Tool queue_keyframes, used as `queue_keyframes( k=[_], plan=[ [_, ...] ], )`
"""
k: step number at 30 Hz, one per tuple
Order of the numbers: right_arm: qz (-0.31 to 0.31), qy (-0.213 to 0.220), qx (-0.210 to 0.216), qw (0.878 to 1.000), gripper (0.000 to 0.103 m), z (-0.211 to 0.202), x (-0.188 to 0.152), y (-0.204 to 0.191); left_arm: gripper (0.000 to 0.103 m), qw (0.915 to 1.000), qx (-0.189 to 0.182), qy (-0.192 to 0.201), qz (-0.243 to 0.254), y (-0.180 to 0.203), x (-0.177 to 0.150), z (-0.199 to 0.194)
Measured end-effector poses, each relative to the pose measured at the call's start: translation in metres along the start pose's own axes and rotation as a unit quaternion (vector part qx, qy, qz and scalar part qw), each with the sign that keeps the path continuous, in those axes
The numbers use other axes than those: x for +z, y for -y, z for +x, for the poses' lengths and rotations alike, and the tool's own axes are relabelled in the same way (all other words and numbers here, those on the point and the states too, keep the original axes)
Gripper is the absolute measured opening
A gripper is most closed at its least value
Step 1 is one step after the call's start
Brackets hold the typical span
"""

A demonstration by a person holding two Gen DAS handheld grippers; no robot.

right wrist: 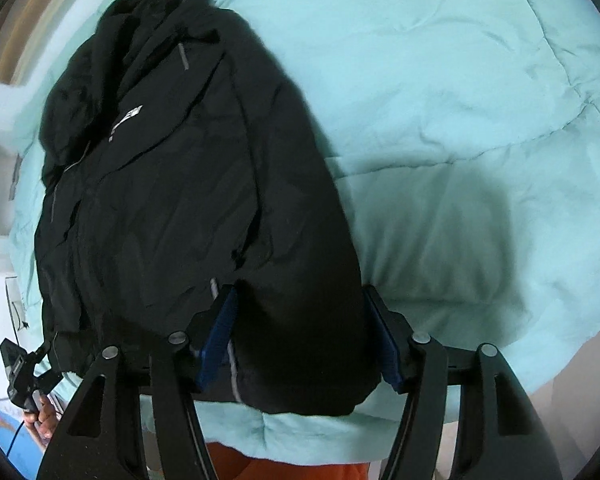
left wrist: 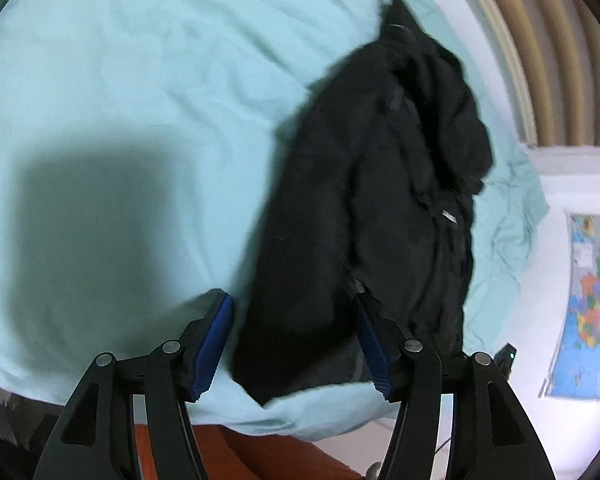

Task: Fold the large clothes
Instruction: 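Grasp the jacket hem edge with both grippers, then lift the hem with both grippers and fold it over toward the hood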

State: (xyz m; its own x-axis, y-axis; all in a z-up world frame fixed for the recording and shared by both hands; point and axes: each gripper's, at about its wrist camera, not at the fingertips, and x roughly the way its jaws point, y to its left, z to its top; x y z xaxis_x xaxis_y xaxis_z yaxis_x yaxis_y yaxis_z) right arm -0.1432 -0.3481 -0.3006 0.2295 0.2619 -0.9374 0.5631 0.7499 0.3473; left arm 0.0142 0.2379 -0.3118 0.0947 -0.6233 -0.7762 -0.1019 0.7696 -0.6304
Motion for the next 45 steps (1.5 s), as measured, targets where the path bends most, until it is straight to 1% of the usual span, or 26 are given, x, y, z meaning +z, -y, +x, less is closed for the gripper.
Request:
queue_keyframes(
  k=[1, 2, 3, 5, 7, 8, 11, 12, 13, 15, 17, 19, 22, 23, 24, 25, 27, 29, 33, 36, 38, 41, 45],
  plan=[
    [-0.007, 0.005, -0.001, 1.000, 0.041, -0.003, -0.003, -0.002, 0.062, 0.9999, -0.002, 0.004, 0.011, 0.004, -0.002, -0.001],
    [-0.013, 0.009, 0.006, 1.000, 0.037, -0.008, -0.005, -0.004, 0.059, 0.9996, -0.005, 0.009, 0.028, 0.012, -0.006, -0.003],
    [-0.015, 0.014, 0.010, 1.000, 0.035, -0.011, -0.007, -0.005, 0.054, 0.9988, -0.015, 0.011, 0.046, 0.021, -0.010, -0.006],
    [-0.023, 0.020, 0.020, 0.999, 0.035, -0.018, -0.010, -0.008, 0.053, 0.9977, -0.032, 0.011, 0.059, 0.030, -0.011, -0.010],
    [-0.026, 0.019, 0.041, 0.999, 0.035, -0.022, -0.010, -0.009, 0.053, 0.9968, -0.040, 0.008, 0.068, 0.035, -0.009, -0.009],
    [-0.024, 0.016, 0.048, 0.998, 0.035, -0.021, -0.009, -0.008, 0.053, 0.9967, -0.041, 0.004, 0.070, 0.036, -0.007, -0.007],
    [-0.014, 0.005, 0.053, 0.998, 0.039, -0.016, -0.006, -0.005, 0.053, 0.9970, -0.041, -0.015, 0.064, 0.036, -0.004, 0.006],
    [-0.013, 0.003, 0.052, 0.999, 0.044, -0.015, -0.006, -0.005, 0.053, 0.9972, -0.038, -0.018, 0.062, 0.034, -0.003, 0.009],
    [-0.011, 0.000, 0.053, 0.999, 0.046, -0.012, -0.006, -0.005, 0.053, 0.9975, -0.037, -0.020, 0.058, 0.033, -0.005, 0.013],
    [-0.008, -0.005, 0.053, 0.999, 0.052, -0.004, -0.003, -0.010, 0.056, 0.9978, -0.039, -0.022, 0.048, 0.029, -0.005, 0.018],
    [-0.005, -0.012, 0.047, 0.999, 0.053, 0.003, -0.003, -0.007, 0.059, 0.9981, -0.043, -0.026, 0.035, 0.023, -0.003, 0.021],
    [0.002, -0.018, 0.052, 0.998, 0.053, 0.007, -0.002, -0.003, 0.059, 0.9980, -0.052, -0.029, 0.023, 0.019, -0.001, 0.023],
    [0.013, -0.026, 0.058, 0.998, 0.053, 0.012, 0.001, 0.001, 0.059, 0.9981, -0.051, -0.026, 0.025, 0.021, -0.001, 0.025],
    [0.007, -0.022, 0.054, 0.998, 0.047, 0.009, 0.001, -0.001, 0.050, 0.9979, -0.050, -0.016, 0.039, 0.026, -0.001, 0.022],
    [-0.002, -0.018, 0.052, 0.998, 0.035, 0.006, 0.001, -0.001, 0.037, 0.9972, -0.053, -0.010, 0.052, 0.032, 0.000, 0.019],
    [-0.014, -0.013, 0.051, 0.999, 0.031, 0.001, 0.001, -0.006, 0.034, 0.9967, -0.056, -0.006, 0.059, 0.033, 0.001, 0.015],
    [-0.025, -0.001, 0.050, 0.998, 0.021, -0.011, 0.000, -0.011, 0.024, 0.9953, -0.067, 0.012, 0.069, 0.044, 0.004, 0.007],
    [-0.027, 0.015, 0.053, 0.998, 0.017, -0.024, 0.003, -0.015, 0.019, 0.9940, -0.072, 0.026, 0.078, 0.054, 0.010, -0.001],
    [-0.021, 0.047, 0.071, 0.996, 0.014, -0.054, 0.018, -0.022, 0.013, 0.9908, -0.086, 0.049, 0.092, 0.075, 0.025, -0.016],
    [-0.020, 0.069, 0.086, 0.994, 0.013, -0.074, 0.034, -0.032, 0.013, 0.9876, -0.104, 0.070, 0.095, 0.086, 0.041, -0.029],
    [-0.024, 0.088, 0.097, 0.991, 0.013, -0.087, 0.050, -0.040, 0.013, 0.9854, -0.109, 0.086, 0.099, 0.098, 0.052, -0.035],
    [-0.035, 0.111, 0.102, 0.988, 0.013, -0.102, 0.073, -0.054, 0.013, 0.9819, -0.115, 0.103, 0.110, 0.110, 0.068, -0.043],
    [-0.037, 0.132, 0.115, 0.984, 0.013, -0.114, 0.107, -0.068, 0.013, 0.9771, -0.121, 0.125, 0.122, 0.129, 0.101, -0.050]
  ],
)
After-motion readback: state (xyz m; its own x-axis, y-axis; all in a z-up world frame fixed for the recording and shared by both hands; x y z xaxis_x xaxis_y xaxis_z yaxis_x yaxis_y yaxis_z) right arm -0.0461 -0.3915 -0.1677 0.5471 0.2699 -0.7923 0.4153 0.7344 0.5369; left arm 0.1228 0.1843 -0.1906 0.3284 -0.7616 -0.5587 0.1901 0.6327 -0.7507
